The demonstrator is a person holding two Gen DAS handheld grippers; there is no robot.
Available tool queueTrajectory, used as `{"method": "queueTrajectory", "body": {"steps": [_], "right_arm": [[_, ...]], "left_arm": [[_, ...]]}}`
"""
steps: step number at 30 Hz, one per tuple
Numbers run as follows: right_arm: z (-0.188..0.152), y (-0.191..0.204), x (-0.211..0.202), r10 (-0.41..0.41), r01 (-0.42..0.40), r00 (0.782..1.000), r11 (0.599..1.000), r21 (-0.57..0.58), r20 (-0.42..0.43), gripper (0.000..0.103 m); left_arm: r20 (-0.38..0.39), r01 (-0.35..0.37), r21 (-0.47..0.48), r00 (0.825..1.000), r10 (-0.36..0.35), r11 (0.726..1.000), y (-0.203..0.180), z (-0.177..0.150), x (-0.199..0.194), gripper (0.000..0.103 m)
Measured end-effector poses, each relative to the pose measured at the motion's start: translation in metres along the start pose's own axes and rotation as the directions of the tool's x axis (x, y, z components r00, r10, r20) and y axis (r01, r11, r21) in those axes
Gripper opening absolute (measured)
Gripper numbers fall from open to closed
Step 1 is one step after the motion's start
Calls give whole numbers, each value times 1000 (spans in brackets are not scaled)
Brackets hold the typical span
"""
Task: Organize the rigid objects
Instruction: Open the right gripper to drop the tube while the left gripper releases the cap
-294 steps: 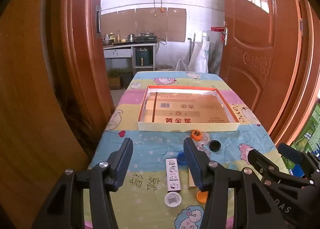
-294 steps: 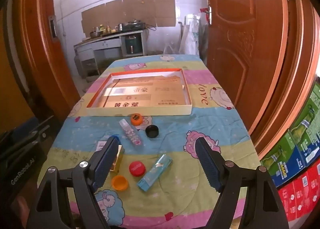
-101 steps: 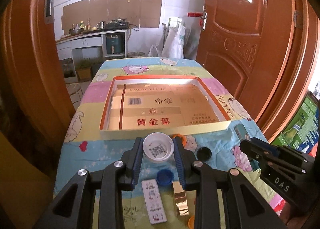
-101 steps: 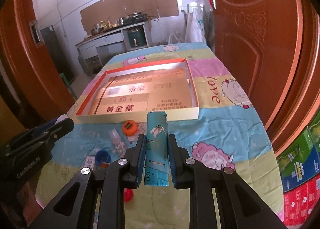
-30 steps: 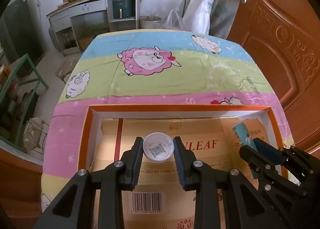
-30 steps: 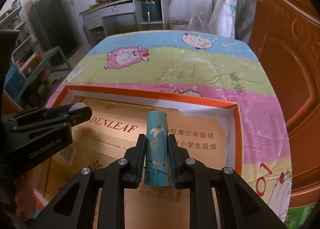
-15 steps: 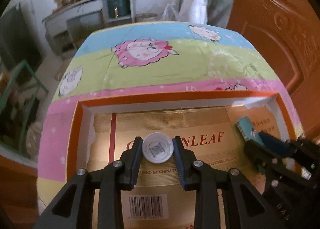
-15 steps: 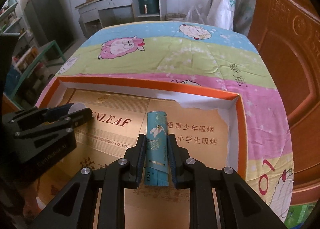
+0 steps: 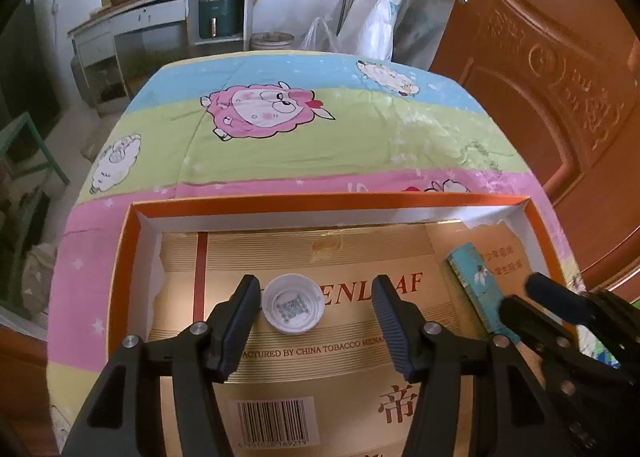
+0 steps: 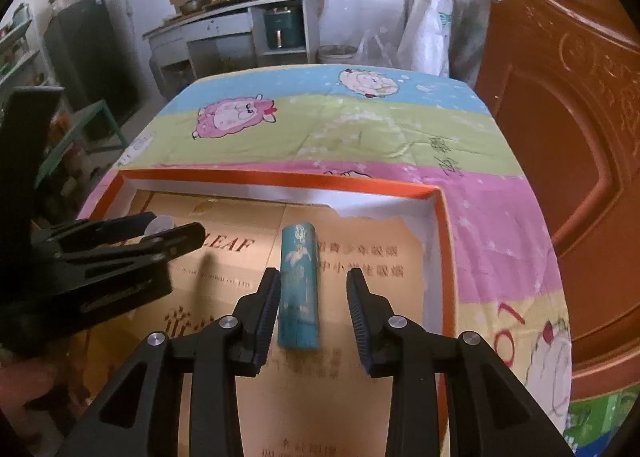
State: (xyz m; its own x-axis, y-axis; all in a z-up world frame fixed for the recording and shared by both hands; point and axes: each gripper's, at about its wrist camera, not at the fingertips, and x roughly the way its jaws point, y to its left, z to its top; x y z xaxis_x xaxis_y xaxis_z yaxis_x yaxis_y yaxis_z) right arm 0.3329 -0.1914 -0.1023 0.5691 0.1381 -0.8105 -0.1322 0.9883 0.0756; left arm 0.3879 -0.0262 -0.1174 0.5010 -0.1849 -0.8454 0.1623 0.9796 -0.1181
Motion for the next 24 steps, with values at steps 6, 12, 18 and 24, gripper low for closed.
{"method": "queueTrajectory", "body": {"steps": [6, 12, 18, 24], "right_arm": [[-17, -4, -20, -8, 7, 1000, 1000, 31, 19, 35], [-29, -3, -42, 1, -3, 999, 999, 48, 35, 39], [-45, 2, -68, 8, -10, 999, 999, 51, 53, 44], [-66, 10, -96, 10, -12, 998, 999, 45, 64, 44]], "left_arm": [[56, -47, 7, 997, 46, 999, -4, -2, -17, 58], [94, -69, 27, 993, 66, 997, -10, -13, -45, 58], [144, -61, 38, 988, 55, 997, -16, -34, -87, 58], [187, -41, 45, 982, 32, 998, -24, -59, -129, 58]]}}
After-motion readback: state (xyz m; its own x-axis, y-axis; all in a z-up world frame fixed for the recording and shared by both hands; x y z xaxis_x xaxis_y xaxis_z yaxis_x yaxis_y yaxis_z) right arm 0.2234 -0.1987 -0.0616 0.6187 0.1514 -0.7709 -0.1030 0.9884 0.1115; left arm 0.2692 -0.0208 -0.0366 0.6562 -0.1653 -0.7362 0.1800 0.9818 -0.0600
